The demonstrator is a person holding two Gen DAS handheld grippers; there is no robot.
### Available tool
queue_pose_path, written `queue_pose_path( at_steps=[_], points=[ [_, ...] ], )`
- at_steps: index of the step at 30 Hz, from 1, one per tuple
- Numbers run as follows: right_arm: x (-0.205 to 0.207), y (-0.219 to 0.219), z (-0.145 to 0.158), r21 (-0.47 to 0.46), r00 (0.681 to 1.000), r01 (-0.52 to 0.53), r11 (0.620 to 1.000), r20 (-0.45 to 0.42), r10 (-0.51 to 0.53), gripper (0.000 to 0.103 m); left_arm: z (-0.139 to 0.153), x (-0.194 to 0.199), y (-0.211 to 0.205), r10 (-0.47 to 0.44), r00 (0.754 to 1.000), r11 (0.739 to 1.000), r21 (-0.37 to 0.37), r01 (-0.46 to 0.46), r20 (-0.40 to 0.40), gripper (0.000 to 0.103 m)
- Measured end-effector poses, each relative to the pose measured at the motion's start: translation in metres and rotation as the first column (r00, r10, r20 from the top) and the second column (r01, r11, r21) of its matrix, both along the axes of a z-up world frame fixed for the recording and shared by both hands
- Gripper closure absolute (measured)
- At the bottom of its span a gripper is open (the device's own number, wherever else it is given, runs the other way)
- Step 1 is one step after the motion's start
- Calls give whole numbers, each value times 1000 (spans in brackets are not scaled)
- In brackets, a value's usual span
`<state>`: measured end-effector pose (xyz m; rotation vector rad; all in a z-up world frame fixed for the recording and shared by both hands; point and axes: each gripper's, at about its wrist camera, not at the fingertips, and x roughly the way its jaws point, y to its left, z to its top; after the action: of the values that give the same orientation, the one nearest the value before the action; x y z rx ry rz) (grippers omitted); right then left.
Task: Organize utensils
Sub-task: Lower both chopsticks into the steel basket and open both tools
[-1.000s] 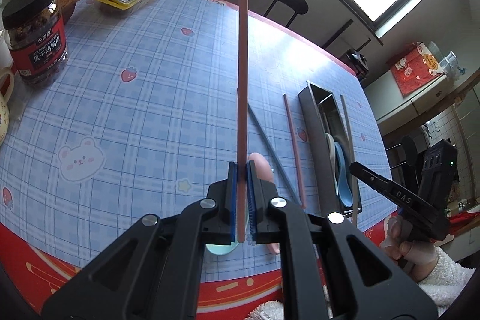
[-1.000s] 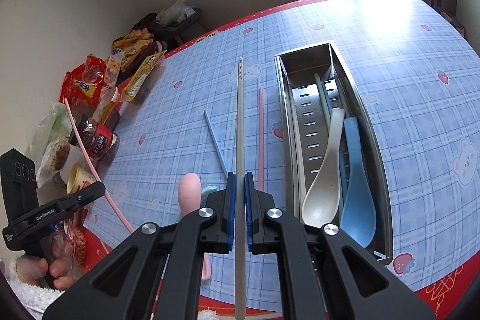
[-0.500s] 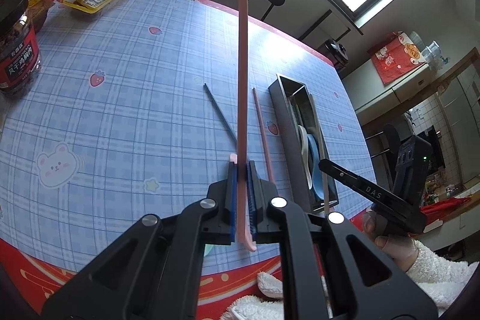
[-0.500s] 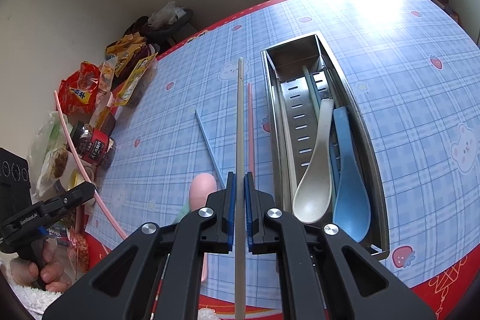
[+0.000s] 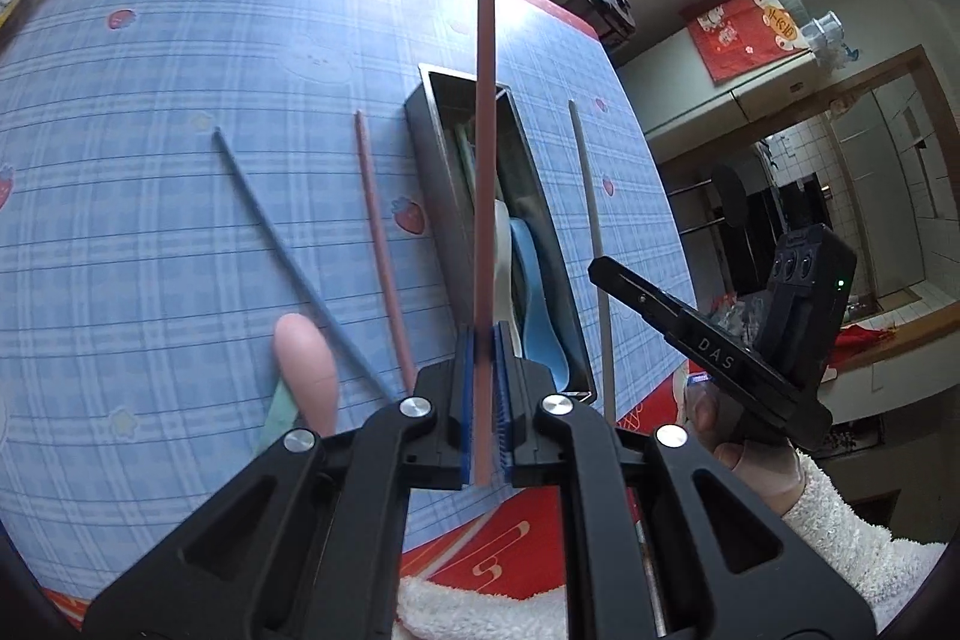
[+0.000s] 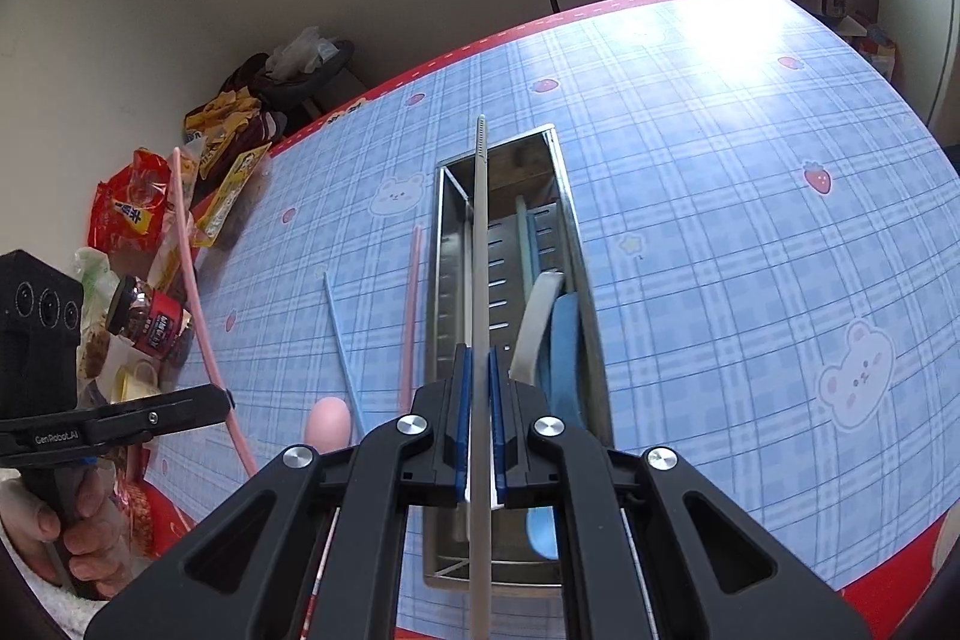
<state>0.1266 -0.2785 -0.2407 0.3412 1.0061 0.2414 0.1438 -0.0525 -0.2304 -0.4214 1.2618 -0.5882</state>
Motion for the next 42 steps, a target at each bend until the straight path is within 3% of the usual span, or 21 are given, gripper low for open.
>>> queue_pose_path(
  at_steps=[8, 20, 22, 23, 25, 27, 28, 30, 33, 35, 42],
  points=[
    [20, -14, -15, -7, 999, 22, 1000, -43, -22, 97, -37, 34, -62, -82, 991, 997, 3, 83, -107, 93],
    [30, -4, -30, -35, 997, -14, 999, -75, 11, 97, -71, 57, -86, -78, 982, 994, 61, 90, -174, 92],
    [31, -2, -31, -39, 997, -16, 999, -82, 13, 96, -71, 59, -87, -71, 981, 994, 64, 84, -180, 85],
    [32, -2, -31, -39, 997, -16, 999, -78, 13, 94, -70, 60, -86, -66, 983, 995, 56, 77, -174, 75],
    [30, -2, -26, -35, 998, -21, 999, -61, 19, 91, -60, 61, -82, -60, 988, 997, 43, 67, -140, 72],
    [27, 0, -16, -55, 999, -25, 998, -28, 23, 75, -45, 60, -78, -65, 994, 996, 53, 69, -85, 68],
    [25, 1, -11, -69, 1000, -29, 997, -13, 28, 72, -36, 60, -74, -62, 997, 996, 66, 65, -46, 66],
    [19, 3, -1, -97, 999, -31, 995, 17, 33, 53, -17, 55, -63, -45, 999, 995, 90, 42, 31, 47],
    [9, 7, 14, -104, 997, -24, 994, 68, 32, 36, 9, 43, -42, -12, 988, 989, 149, -11, 155, 36],
    [1, 11, 21, -95, 995, -24, 995, 90, 32, 34, 22, 32, -24, 15, 975, 980, 190, -59, 224, 29],
    [-25, 36, 27, -61, 988, -61, 996, 136, 68, 37, 42, -18, 42, 78, 925, 937, 290, -195, 371, 30]
  ],
)
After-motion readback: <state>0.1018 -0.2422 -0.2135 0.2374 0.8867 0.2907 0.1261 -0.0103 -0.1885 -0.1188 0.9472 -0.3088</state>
